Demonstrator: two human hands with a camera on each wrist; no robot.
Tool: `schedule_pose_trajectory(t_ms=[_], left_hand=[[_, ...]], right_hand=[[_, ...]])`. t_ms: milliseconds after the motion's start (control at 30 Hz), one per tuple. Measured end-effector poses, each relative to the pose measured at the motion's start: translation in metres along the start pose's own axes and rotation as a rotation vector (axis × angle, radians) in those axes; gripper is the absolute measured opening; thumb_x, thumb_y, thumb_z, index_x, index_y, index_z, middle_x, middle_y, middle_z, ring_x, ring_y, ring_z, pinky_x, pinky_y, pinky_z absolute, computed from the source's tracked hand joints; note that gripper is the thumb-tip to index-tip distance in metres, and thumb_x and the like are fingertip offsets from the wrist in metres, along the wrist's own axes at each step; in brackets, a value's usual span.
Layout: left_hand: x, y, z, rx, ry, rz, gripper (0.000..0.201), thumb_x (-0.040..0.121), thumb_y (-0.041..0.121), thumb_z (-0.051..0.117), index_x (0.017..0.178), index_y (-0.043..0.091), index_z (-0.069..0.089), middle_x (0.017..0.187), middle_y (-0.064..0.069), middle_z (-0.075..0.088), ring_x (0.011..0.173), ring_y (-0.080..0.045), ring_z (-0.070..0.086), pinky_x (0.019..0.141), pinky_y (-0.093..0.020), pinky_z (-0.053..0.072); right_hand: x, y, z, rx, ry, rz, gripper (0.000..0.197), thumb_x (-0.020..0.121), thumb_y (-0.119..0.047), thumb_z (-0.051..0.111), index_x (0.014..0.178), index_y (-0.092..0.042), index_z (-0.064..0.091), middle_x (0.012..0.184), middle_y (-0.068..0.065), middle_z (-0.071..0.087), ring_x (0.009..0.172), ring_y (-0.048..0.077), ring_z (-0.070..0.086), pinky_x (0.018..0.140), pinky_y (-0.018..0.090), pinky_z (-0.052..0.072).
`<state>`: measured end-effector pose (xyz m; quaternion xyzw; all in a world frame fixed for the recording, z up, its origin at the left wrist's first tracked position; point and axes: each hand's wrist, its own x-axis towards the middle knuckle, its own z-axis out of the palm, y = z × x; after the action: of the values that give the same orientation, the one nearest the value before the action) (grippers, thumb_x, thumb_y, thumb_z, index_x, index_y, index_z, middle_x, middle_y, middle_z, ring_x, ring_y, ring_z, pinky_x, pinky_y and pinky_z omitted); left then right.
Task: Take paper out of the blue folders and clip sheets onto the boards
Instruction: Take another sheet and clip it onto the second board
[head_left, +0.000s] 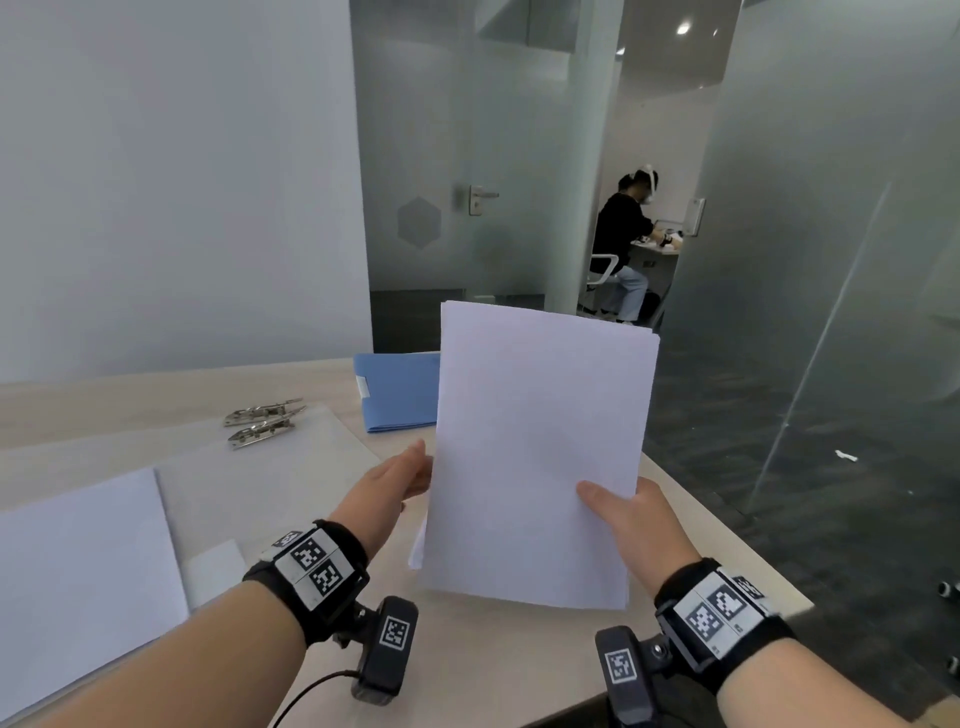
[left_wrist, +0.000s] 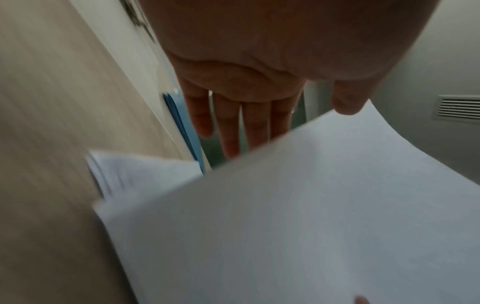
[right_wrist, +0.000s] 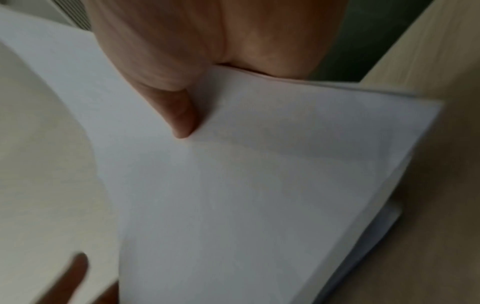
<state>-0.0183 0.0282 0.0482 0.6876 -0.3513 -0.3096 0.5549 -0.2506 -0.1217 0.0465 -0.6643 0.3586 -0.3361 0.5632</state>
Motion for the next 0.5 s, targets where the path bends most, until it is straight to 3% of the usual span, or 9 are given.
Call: schedule_pose_trajectory(t_ms=[133, 200, 267, 400, 500], left_hand=[[0.01, -0.03, -0.062, 0.578, 0.131, -0.236, 0.044, 0.098, 0.043, 0.045, 0.135, 0.02, 0.055, 0.143, 0.0, 0.051, 0.136, -0.024, 0.042, 0.111, -0.034, 0.03], [0.005, -0.049, -0.091, 0.696, 0.103, -0.355, 0.049, 0.098, 0.037, 0.049, 0.143, 0.018, 0.046, 0.154, -0.006, 0.039, 0.144, -0.027, 0.031, 0.119, -0.038, 0.02], [-0.004, -0.06, -0.111, 0.701, 0.072, -0.394, 0.053, 0.097, 0.034, 0.052, 0.146, 0.016, 0.041, 0.158, -0.008, 0.032, 0.146, -0.028, 0.025, 0.12, -0.038, 0.018], [-0.03, -0.062, -0.128, 0.798, 0.033, -0.392, 0.052, 0.095, 0.03, 0.048, 0.146, 0.023, 0.041, 0.156, 0.0, 0.037, 0.143, -0.023, 0.033, 0.115, -0.029, 0.026], [-0.052, -0.061, -0.143, 0.761, 0.032, -0.374, 0.044, 0.089, 0.025, 0.047, 0.131, 0.032, 0.058, 0.143, 0.006, 0.053, 0.132, -0.018, 0.047, 0.109, -0.026, 0.037]], right_hand=[[0.008, 0.001, 0.032, 0.06, -0.002, 0.042, 0.013, 0.095, -0.019, 0.066, 0.1, -0.013, 0.076, 0.1, 0.005, 0.08, 0.096, 0.028, 0.073, 0.092, 0.047, 0.056], [0.012, 0.002, 0.051, 0.071, -0.022, 0.057, 0.014, 0.094, -0.018, 0.066, 0.102, -0.013, 0.076, 0.101, 0.004, 0.08, 0.098, 0.028, 0.073, 0.095, 0.049, 0.055], [0.016, 0.001, 0.071, 0.072, -0.056, 0.06, 0.013, 0.093, -0.019, 0.067, 0.101, -0.015, 0.077, 0.1, 0.001, 0.081, 0.097, 0.027, 0.074, 0.096, 0.049, 0.054], [0.019, -0.005, 0.11, 0.065, -0.116, 0.054, 0.011, 0.093, -0.013, 0.066, 0.092, -0.016, 0.077, 0.096, 0.003, 0.08, 0.094, 0.028, 0.073, 0.091, 0.044, 0.056], [0.019, -0.008, 0.141, 0.065, -0.16, 0.07, 0.012, 0.092, -0.012, 0.066, 0.09, -0.014, 0.078, 0.094, 0.005, 0.08, 0.093, 0.03, 0.074, 0.092, 0.047, 0.056]])
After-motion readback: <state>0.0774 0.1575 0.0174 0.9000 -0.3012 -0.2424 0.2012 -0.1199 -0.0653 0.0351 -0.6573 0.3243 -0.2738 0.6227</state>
